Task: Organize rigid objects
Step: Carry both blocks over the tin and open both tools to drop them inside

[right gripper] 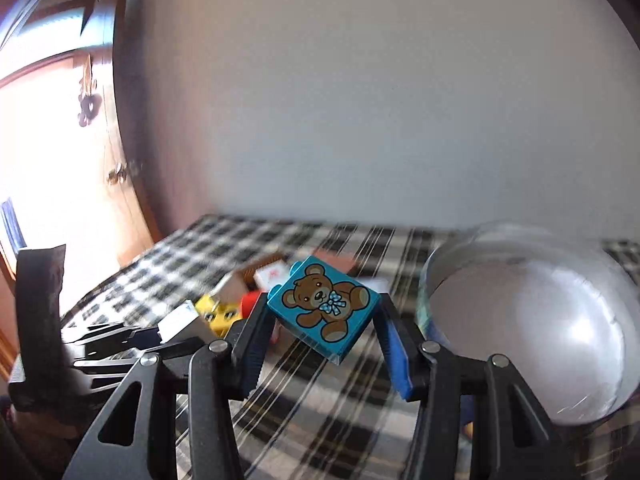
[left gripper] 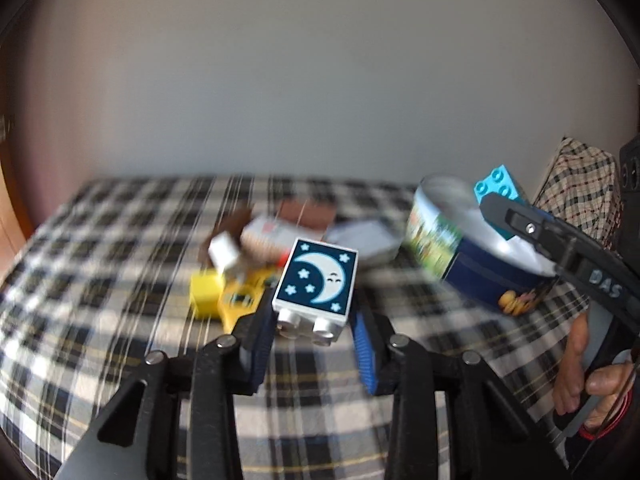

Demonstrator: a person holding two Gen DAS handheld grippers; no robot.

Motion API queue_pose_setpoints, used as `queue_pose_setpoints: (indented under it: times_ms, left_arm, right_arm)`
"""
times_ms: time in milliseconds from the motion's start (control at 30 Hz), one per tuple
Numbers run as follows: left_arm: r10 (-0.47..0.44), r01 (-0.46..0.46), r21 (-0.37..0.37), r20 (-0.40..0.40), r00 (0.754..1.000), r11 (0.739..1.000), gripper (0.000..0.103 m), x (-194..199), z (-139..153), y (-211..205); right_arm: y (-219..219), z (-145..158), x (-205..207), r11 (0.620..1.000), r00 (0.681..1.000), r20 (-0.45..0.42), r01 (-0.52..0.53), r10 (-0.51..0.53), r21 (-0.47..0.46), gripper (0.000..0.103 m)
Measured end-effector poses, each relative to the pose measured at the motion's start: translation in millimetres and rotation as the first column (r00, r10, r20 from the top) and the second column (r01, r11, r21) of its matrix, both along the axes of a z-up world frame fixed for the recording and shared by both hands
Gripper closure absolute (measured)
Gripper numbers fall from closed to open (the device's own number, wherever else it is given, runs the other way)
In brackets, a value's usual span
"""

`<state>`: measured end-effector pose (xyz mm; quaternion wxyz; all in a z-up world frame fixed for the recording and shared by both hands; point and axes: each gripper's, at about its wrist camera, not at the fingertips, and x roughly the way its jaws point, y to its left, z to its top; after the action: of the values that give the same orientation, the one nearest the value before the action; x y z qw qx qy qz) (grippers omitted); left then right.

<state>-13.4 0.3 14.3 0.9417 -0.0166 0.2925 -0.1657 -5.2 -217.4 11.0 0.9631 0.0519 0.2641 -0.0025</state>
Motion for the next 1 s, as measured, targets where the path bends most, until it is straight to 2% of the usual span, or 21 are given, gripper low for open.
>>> queue_pose_setpoints:
  times_ms: [100,200,367,500,667,733,900,1000]
  left_arm:
    - [-0.022,0.023,-0.008,0.063,0.998,1.0,0.068,1.3,14.4,-17.9]
    - [-0.059,0.061,-0.03,0.082,0.995,0.998,0.068,11.2,21.6,-41.5]
    - [-0.116,0.123,-0.085,0.083,0.99,0.989,0.068,33.9,23.6,-86.3]
    - [-0.164,0.17,-0.067,0.087,0.983,0.983,0.068,40.7,25.9,-129.9]
    - [-0.216,0.219,-0.044,0.061,0.974,0.975,0.068,50.3,24.0,-179.3]
    - [-0.235,0.236,-0.047,0.032,0.971,0.971,0.068,57.6,19.9,-197.1]
    - [-0.231,0.231,-0.027,-0.026,0.973,0.973,0.068,68.2,7.4,-214.8]
    - [-0.22,0.22,-0.002,-0.04,0.975,0.976,0.068,71.2,1.6,-218.3]
  right_arm:
    - [-20.5,8.2,-12.5,0.997,0.996,0.063,0.062,-0.059,-0.04,0.05]
    - [-47.1,11.1,-23.7,0.991,0.99,0.099,0.11,-0.103,-0.071,0.05]
    - [-101.0,10.1,-32.8,0.977,0.975,0.086,0.209,-0.205,-0.032,0.05]
    - [-134.8,11.2,-39.7,0.951,0.95,0.089,0.304,-0.298,-0.063,0.05]
    - [-181.8,1.2,-48.2,0.917,0.92,0.024,0.393,-0.392,-0.076,0.05]
    - [-197.4,-4.4,-47.4,0.907,0.908,-0.015,0.418,-0.419,-0.048,0.05]
    - [-208.6,-11.5,-33.0,0.898,0.896,-0.085,0.439,-0.436,0.021,0.05]
    - [-199.9,-16.1,-25.7,0.895,0.889,-0.108,0.444,-0.445,-0.032,0.05]
